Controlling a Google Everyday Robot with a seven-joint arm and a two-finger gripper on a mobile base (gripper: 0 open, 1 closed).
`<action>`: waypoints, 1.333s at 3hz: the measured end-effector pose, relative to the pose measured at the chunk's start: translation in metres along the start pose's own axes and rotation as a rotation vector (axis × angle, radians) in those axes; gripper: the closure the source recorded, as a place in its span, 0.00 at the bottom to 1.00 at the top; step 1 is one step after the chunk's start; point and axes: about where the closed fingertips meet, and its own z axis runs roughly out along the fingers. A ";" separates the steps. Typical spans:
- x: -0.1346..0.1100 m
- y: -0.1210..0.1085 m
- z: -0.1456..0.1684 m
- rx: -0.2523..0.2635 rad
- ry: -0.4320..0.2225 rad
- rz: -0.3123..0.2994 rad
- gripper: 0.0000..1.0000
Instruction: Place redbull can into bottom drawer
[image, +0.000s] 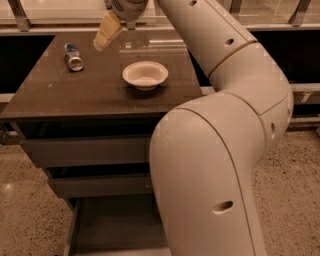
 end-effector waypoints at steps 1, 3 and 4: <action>-0.040 -0.011 0.035 0.050 -0.134 0.162 0.00; -0.100 -0.011 0.068 0.056 -0.300 0.391 0.00; -0.100 -0.010 0.069 0.056 -0.300 0.390 0.00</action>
Offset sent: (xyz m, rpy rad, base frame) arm 0.1277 0.1520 0.0257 0.6654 -0.1219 -0.4527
